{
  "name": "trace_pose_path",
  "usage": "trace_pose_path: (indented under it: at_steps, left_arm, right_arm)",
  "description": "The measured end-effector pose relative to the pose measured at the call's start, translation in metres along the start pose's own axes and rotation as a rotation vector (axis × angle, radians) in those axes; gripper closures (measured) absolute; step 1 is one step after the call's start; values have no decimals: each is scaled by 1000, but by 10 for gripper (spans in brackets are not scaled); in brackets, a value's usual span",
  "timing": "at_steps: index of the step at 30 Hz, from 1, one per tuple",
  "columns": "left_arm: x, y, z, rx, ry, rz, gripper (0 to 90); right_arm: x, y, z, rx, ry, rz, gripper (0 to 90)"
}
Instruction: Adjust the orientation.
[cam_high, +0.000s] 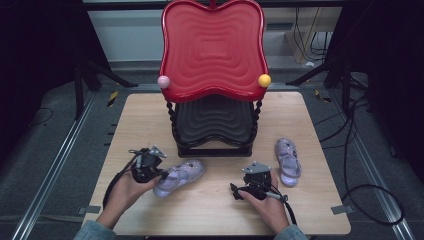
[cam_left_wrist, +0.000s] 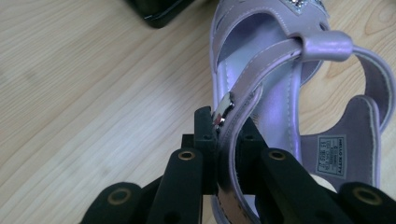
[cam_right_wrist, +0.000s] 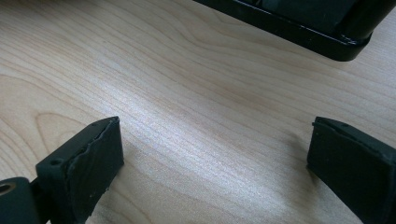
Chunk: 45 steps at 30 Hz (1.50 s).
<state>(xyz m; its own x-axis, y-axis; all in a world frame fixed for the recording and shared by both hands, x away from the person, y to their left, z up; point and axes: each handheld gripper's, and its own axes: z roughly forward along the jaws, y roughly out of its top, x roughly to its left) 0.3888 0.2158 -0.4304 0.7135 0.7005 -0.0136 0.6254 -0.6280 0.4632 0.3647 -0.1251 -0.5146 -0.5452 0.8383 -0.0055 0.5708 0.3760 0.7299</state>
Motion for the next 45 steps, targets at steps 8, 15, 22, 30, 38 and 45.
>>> trace_pose_path:
  at_steps: [8,15,22,30,38,45]
  left_arm:
    - [-6,-5,19,26,10,42,805]
    - [-13,-11,-4,-91,51,24,630]
    - [-36,-16,-37,-155,63,66,580]
    - [-59,-18,-5,-45,28,131,550]
    - [-59,-18,12,29,45,138,688]
    - [-59,-14,20,66,31,144,764]
  right_arm:
    - [0,0,0,0,2,1,38]
    - [0,0,0,0,1,-1,37]
    - [0,-1,-1,0,0,-4,37]
    - [0,-1,-1,0,1,-1,37]
    - [0,-1,-1,1,1,1,37]
    - [0,-1,-1,0,1,0,37]
